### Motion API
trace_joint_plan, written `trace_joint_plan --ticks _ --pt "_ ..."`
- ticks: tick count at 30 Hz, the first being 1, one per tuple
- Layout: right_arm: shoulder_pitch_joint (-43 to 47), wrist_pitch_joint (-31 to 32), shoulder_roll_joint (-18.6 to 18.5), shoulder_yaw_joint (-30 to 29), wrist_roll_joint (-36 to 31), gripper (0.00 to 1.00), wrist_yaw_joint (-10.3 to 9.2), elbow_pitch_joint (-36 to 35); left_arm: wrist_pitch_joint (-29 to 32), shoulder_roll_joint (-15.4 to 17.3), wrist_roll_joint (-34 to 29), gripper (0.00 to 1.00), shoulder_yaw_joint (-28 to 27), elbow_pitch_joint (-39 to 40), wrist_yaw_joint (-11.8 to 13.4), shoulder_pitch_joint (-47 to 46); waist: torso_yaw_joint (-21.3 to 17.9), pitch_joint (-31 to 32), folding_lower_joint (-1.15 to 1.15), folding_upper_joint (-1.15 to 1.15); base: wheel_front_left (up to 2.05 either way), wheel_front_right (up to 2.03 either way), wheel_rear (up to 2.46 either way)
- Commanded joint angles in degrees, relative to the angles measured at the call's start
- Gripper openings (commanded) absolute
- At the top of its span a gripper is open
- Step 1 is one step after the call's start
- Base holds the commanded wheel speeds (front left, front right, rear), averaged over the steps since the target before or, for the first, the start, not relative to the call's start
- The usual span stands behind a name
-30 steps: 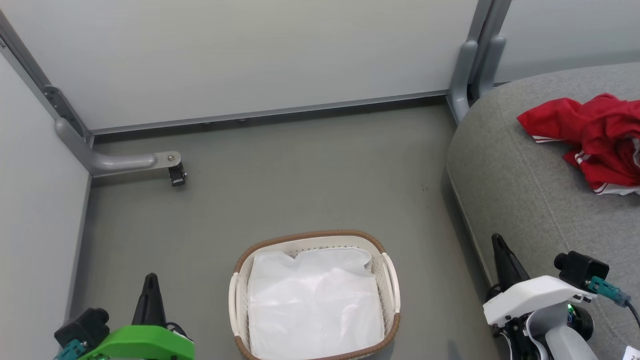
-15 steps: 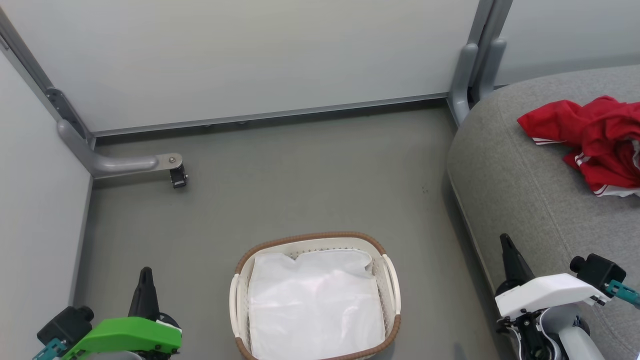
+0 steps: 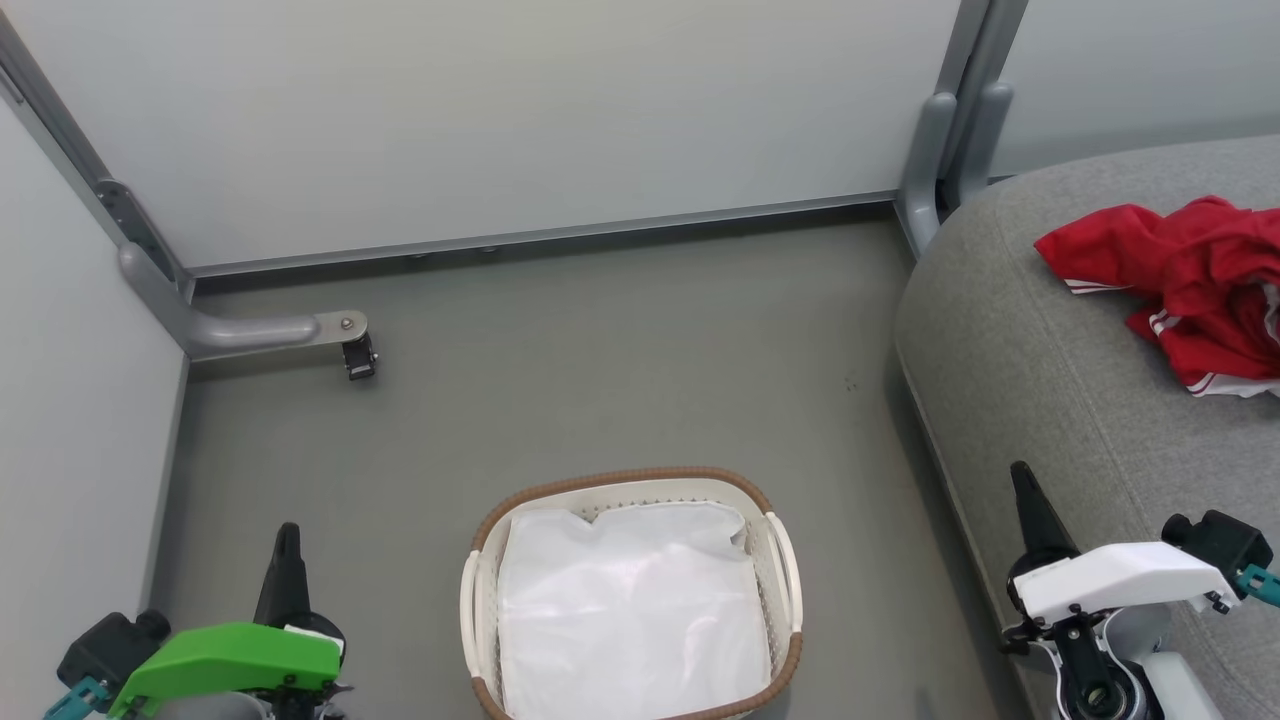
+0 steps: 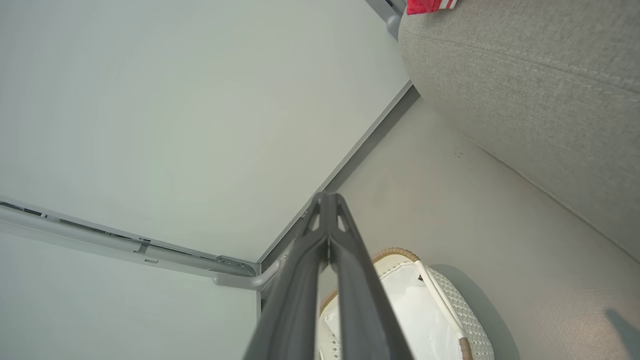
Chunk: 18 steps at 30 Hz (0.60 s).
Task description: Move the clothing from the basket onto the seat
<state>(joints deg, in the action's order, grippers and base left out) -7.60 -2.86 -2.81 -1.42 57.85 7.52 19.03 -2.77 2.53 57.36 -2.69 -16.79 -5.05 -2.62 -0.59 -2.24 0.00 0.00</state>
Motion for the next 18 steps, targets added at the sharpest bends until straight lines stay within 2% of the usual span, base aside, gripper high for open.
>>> trace_joint_plan --ticks 1,18 --pt "0.2 0.5 -0.3 -0.5 1.8 0.00 -0.02 -0.9 0.4 0.3 1.8 0.00 -0.4 0.8 -0.4 -1.6 0.0 0.0 0.00 0.00 0.00 0.00 0.00" --pt "0.7 3.4 -0.2 -2.0 12.2 0.00 -0.03 -2.3 3.3 0.4 12.4 0.00 -1.6 1.5 -1.1 -2.5 0.2 0.6 0.00 0.00 0.00 0.00 0.00"
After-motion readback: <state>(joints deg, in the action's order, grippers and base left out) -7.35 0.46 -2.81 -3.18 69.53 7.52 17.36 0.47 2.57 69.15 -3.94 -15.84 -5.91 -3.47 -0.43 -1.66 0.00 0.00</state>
